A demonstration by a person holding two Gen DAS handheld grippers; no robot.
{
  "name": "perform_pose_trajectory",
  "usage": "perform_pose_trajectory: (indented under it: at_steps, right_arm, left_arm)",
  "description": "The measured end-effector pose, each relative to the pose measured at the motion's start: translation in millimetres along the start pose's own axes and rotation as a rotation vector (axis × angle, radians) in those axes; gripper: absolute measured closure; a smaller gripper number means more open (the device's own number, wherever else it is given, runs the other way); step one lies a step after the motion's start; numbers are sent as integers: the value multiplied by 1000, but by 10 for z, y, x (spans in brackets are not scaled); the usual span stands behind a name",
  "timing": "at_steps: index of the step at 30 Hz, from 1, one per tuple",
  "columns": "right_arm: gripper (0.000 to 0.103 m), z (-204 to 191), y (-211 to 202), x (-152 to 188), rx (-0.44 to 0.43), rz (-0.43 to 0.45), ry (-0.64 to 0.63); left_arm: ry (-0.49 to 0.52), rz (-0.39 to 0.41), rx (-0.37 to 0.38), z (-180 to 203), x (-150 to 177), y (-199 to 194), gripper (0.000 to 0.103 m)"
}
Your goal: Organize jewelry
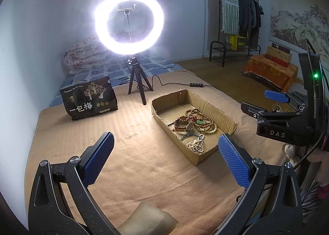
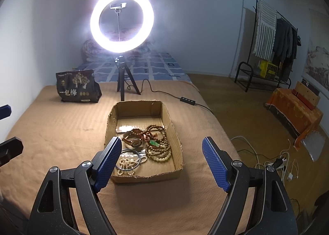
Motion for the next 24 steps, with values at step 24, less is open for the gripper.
perform_pose_trajectory:
  at_steps: [24]
  right_arm:
    - [23,-16,17,6,-3,-7,-1]
  left_arm:
    - [7,7,-14,-58,-1,7,0]
Point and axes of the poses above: each gripper's, at about its wrist camera, not at the fingertips, and y roughly the way its jaws point, z to its right, x to its underside, the point moved 10 cm from there along y, roughly the way its jaws point, and after that the axes turned 13 degrees about -y, right-handed, at the moved point
